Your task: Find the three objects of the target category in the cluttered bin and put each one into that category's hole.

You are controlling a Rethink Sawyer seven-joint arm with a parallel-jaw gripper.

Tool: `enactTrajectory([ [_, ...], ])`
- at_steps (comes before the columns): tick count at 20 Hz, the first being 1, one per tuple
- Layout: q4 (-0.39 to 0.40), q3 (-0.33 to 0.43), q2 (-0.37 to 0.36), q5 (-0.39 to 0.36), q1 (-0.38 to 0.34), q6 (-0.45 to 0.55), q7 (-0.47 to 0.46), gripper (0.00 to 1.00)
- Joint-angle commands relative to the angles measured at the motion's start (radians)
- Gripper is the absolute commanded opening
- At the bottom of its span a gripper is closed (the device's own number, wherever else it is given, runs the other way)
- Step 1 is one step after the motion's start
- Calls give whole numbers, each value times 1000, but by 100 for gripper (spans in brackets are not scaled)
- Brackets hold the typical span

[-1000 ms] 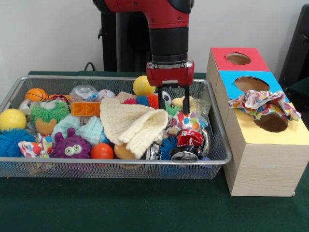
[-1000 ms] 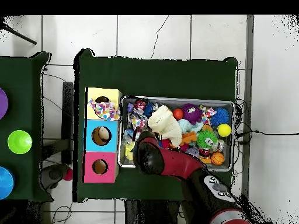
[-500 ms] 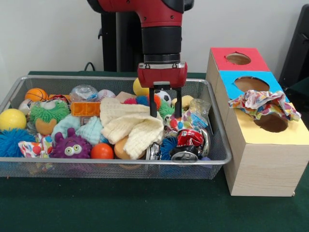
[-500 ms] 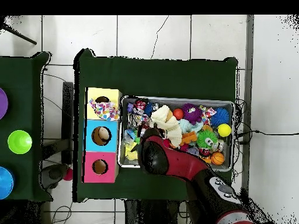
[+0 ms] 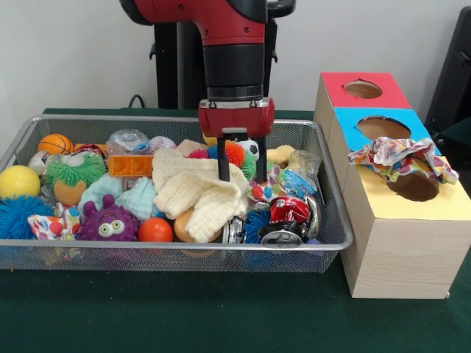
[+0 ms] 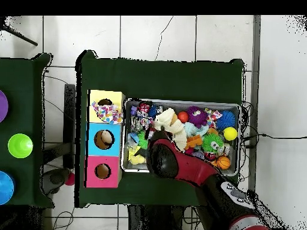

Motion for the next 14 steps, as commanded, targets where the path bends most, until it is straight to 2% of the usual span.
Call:
enactTrajectory([
  [1, -13, 117, 70, 81, -16, -14, 291, 100],
  [8, 14, 186, 100, 129, -46, -19, 333, 100],
  [14, 27, 203, 105, 155, -52, -27, 327, 100],
])
